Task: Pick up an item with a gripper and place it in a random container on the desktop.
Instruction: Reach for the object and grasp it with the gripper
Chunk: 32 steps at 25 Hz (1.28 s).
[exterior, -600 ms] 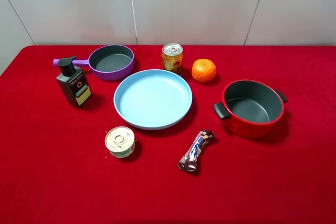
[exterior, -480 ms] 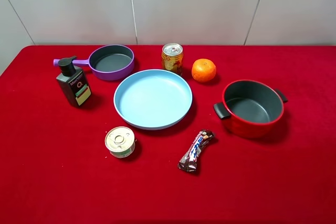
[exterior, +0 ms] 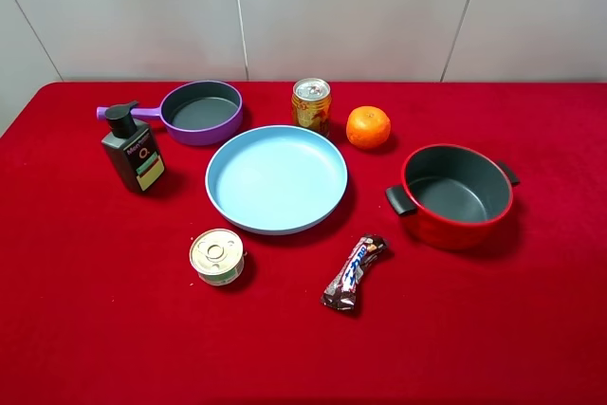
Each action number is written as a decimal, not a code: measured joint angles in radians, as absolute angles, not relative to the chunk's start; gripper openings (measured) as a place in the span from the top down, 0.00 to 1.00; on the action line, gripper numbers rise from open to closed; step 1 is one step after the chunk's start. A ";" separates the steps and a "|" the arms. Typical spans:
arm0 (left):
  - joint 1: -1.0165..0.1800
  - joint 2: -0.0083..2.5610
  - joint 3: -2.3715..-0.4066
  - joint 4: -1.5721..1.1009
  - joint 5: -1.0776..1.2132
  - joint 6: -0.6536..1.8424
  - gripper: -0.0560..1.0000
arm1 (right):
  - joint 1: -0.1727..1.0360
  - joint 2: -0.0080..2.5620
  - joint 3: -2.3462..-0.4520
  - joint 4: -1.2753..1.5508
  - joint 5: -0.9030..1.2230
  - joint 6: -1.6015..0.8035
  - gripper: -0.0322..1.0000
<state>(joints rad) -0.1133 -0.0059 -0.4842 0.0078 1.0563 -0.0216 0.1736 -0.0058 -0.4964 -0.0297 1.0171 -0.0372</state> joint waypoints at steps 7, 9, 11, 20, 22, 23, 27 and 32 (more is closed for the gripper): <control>-0.113 -0.006 -0.484 0.008 1.056 -0.022 0.01 | 0.174 -0.006 -0.496 -0.030 1.017 -0.037 0.30; -0.113 -0.006 -0.484 0.008 1.056 -0.022 0.01 | 0.174 -0.006 -0.496 -0.030 1.017 -0.037 0.30; -0.113 -0.006 -0.484 0.008 1.056 -0.022 0.01 | 0.174 -0.006 -0.496 -0.030 1.017 -0.037 0.30; -0.113 -0.006 -0.484 0.008 1.056 -0.022 0.01 | 0.174 -0.006 -0.496 -0.030 1.017 -0.037 0.30; -0.113 -0.006 -0.484 0.008 1.056 -0.022 0.01 | 0.174 -0.006 -0.496 -0.030 1.017 -0.037 0.30; -0.113 -0.006 -0.484 0.008 1.056 -0.022 0.01 | 0.174 -0.006 -0.496 -0.030 1.017 -0.037 0.30; -0.113 -0.006 -0.484 0.008 1.056 -0.022 0.01 | 0.174 -0.006 -0.496 -0.030 1.017 -0.037 0.30; -0.113 -0.006 -0.484 0.008 1.056 -0.022 0.01 | 0.174 -0.006 -0.496 -0.030 1.017 -0.037 0.30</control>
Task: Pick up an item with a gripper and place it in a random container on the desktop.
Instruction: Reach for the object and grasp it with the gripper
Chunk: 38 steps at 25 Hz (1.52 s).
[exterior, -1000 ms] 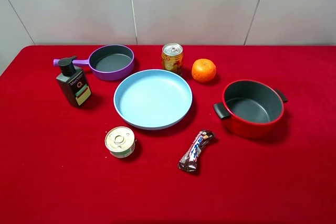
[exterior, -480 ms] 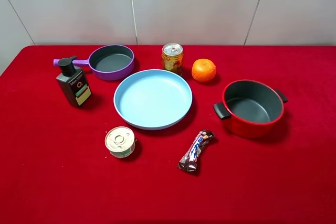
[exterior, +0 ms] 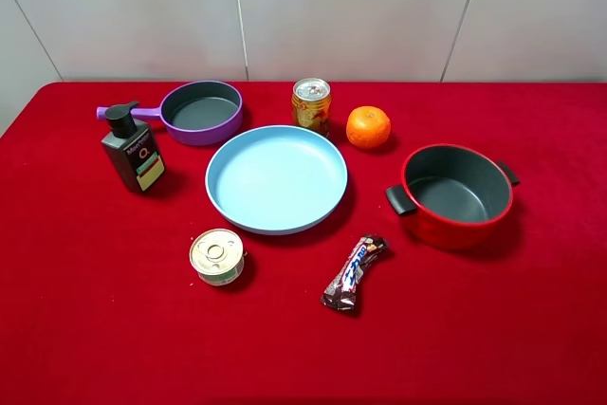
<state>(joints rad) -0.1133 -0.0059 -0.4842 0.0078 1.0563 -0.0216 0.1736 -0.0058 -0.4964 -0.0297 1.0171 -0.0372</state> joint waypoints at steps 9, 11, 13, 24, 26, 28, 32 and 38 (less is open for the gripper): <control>-0.113 -0.006 -0.484 0.008 1.056 -0.022 0.01 | 0.174 -0.006 -0.496 -0.025 1.017 -0.037 0.30; -0.113 -0.006 -0.484 0.008 1.056 -0.022 0.01 | 0.174 -0.006 -0.496 -0.025 1.017 -0.037 0.30; -0.113 -0.006 -0.484 0.008 1.056 -0.022 0.01 | 0.174 -0.006 -0.496 -0.025 1.017 -0.037 0.30; -0.113 -0.006 -0.484 0.008 1.056 -0.022 0.01 | 0.174 0.135 -0.508 -0.023 1.010 -0.037 0.30; -0.113 -0.006 -0.484 0.008 1.056 -0.022 0.01 | 0.174 0.175 -0.526 -0.022 0.999 -0.037 0.30; -0.113 -0.006 -0.484 0.008 1.056 -0.022 0.01 | 0.174 0.226 -0.547 -0.022 0.986 -0.037 0.30; -0.113 -0.006 -0.484 0.008 1.056 -0.022 0.01 | 0.174 0.328 -0.586 -0.022 0.953 -0.037 0.30; -0.113 -0.006 -0.484 0.008 1.056 -0.022 0.01 | 0.174 0.494 -0.635 -0.022 0.880 -0.037 0.30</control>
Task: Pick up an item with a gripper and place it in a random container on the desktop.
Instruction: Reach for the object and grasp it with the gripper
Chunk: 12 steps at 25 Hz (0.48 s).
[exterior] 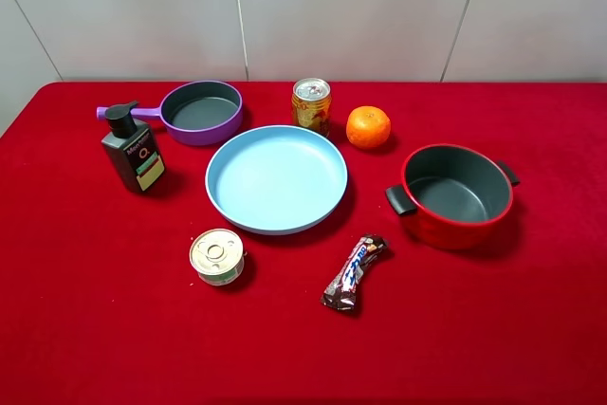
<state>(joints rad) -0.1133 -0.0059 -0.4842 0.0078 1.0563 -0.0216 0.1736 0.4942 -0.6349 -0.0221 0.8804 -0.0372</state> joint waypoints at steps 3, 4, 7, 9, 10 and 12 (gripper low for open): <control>-0.113 -0.006 -0.484 0.008 1.056 -0.022 0.01 | 0.184 0.581 -0.666 -0.022 0.846 -0.037 0.30; -0.113 -0.006 -0.484 0.008 1.056 -0.022 0.01 | 0.198 0.613 -0.679 -0.022 0.835 -0.037 0.30; -0.113 -0.006 -0.484 0.008 1.056 -0.022 0.01 | 0.253 0.703 -0.719 -0.027 0.812 -0.037 0.30; -0.113 -0.006 -0.484 0.008 1.056 -0.022 0.01 | 0.289 0.759 -0.748 -0.041 0.799 -0.037 0.30; -0.113 -0.006 -0.484 0.008 1.056 -0.022 0.01 | 0.306 0.789 -0.762 -0.047 0.796 -0.037 0.30; -0.113 -0.006 -0.484 0.008 1.056 -0.022 0.01 | 0.333 0.844 -0.798 -0.056 0.794 -0.036 0.30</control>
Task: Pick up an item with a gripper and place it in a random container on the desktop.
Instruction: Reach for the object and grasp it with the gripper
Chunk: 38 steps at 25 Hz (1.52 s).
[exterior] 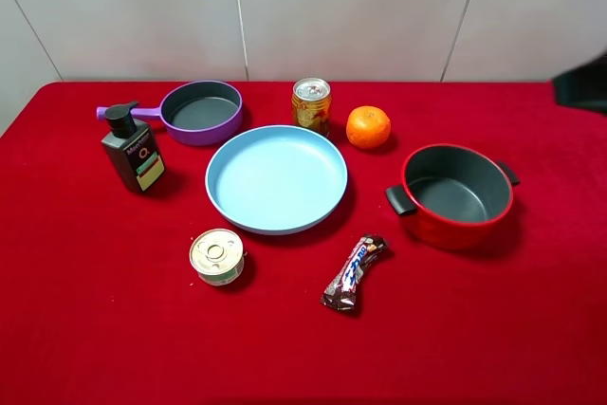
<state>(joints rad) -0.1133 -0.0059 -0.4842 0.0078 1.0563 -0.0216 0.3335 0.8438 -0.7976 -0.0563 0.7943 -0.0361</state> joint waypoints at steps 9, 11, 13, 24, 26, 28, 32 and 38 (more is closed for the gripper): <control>-0.113 -0.006 -0.484 0.008 1.056 -0.022 0.01 | 0.422 1.078 -0.933 -0.078 0.768 -0.033 0.30; -0.113 -0.006 -0.484 0.008 1.056 -0.022 0.01 | 0.438 1.127 -0.965 -0.080 0.759 -0.033 0.30; -0.113 -0.006 -0.484 0.008 1.056 -0.022 0.01 | 0.451 1.176 -1.002 -0.083 0.752 -0.033 0.30; -0.113 -0.006 -0.484 0.008 1.056 -0.022 0.01 | 0.456 1.408 -1.182 -0.087 0.741 -0.041 0.30; -0.113 -0.006 -0.484 0.008 1.056 -0.022 0.01 | 0.456 1.449 -1.219 -0.087 0.739 -0.046 0.30; -0.113 -0.006 -0.484 0.008 1.056 -0.022 0.01 | 0.456 1.491 -1.259 -0.087 0.735 -0.049 0.30; -0.113 -0.006 -0.484 0.008 1.056 -0.022 0.01 | 0.456 1.582 -1.346 -0.087 0.717 -0.061 0.30; -0.113 -0.006 -0.484 0.008 1.056 -0.022 0.01 | 0.456 1.713 -1.471 -0.085 0.707 -0.093 0.30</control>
<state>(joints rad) -0.1133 -0.0059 -0.4842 0.0078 1.0563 -0.0216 0.4559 1.7129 -1.4710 -0.0852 0.7068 -0.0934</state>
